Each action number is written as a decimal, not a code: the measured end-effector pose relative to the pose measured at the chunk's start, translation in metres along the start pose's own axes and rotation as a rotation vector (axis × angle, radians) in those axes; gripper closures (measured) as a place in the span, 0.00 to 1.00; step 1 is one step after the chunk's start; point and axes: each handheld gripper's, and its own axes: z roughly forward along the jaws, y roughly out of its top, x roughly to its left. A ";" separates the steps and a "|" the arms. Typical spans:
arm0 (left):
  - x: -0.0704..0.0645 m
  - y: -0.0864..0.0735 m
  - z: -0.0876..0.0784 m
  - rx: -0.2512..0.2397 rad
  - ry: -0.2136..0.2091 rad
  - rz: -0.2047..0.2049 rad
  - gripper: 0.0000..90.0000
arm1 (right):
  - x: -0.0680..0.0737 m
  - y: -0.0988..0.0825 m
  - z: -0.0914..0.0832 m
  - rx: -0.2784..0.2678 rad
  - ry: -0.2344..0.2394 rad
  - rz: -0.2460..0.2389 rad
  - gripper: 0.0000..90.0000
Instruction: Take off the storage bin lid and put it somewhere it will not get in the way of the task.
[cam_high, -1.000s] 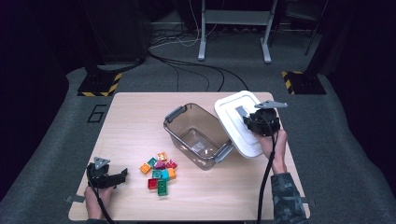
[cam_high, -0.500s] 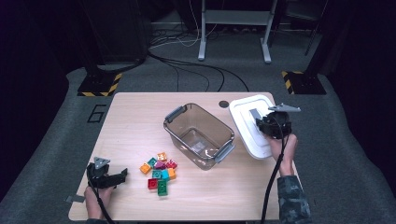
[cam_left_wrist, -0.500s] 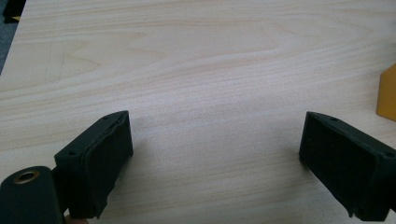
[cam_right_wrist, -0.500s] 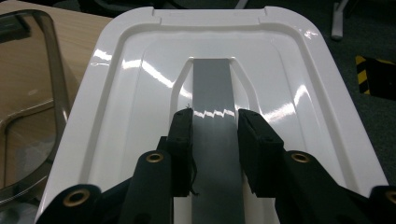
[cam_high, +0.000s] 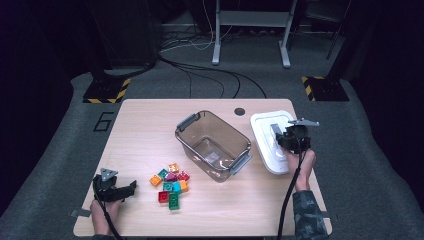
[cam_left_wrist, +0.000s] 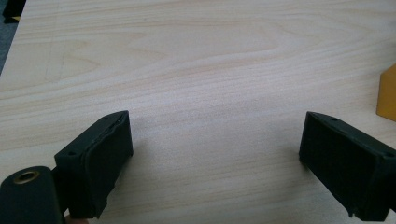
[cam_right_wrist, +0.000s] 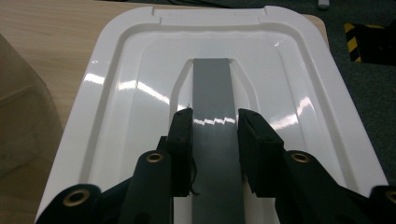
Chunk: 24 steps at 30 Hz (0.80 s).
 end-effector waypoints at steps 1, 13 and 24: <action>0.000 0.000 0.000 0.000 0.000 0.000 0.10 | -0.001 -0.002 0.002 0.002 -0.003 0.003 0.74; 0.000 0.000 0.000 0.001 0.000 0.001 0.10 | -0.005 -0.020 0.028 0.039 -0.019 0.062 0.74; 0.000 0.000 0.000 0.002 0.000 0.000 0.10 | -0.009 -0.036 0.047 0.066 -0.052 0.095 0.74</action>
